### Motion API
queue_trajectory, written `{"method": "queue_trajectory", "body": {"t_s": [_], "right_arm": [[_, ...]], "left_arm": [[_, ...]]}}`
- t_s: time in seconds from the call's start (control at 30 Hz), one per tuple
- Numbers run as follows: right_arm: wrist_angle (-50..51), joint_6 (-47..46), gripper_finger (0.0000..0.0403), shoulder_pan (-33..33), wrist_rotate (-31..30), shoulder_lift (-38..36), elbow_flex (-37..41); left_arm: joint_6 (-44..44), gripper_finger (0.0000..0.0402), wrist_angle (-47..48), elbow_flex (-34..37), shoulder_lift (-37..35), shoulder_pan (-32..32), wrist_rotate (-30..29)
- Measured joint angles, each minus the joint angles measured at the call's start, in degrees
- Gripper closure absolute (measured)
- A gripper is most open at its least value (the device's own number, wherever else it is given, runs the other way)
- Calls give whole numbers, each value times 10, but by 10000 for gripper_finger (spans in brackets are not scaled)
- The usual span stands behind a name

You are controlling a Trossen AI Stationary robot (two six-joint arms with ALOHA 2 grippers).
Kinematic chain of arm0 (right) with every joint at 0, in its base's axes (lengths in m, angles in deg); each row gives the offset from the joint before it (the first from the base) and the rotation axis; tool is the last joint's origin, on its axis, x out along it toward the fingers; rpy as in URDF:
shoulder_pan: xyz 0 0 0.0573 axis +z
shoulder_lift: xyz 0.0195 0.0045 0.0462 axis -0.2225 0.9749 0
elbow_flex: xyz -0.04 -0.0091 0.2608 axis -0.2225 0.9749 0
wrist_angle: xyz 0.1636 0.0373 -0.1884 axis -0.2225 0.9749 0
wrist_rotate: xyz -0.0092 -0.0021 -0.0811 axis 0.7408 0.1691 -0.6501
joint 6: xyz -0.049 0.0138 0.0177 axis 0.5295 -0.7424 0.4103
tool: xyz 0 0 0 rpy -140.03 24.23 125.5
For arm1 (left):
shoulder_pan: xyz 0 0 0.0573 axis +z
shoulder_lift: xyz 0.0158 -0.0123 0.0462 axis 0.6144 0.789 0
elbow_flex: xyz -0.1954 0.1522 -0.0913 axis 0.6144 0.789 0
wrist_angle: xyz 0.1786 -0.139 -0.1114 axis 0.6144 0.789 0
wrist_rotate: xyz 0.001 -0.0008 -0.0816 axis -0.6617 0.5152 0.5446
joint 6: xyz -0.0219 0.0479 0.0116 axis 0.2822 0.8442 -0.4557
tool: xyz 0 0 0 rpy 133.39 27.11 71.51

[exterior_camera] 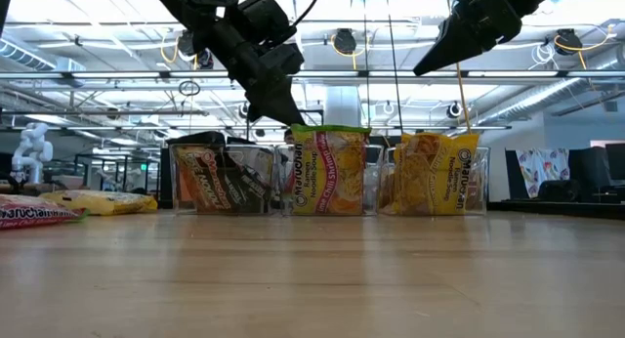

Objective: Sort Maruchan noodles
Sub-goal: Put the green noodle pack into the middle transparent bin

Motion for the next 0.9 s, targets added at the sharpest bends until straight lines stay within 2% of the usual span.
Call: {"method": "queue_trajectory", "body": {"t_s": [0.9], "right_arm": [[0, 0, 403, -1, 1, 0, 0]], "left_arm": [[-14, 390, -3, 0, 0, 0, -1]]}}
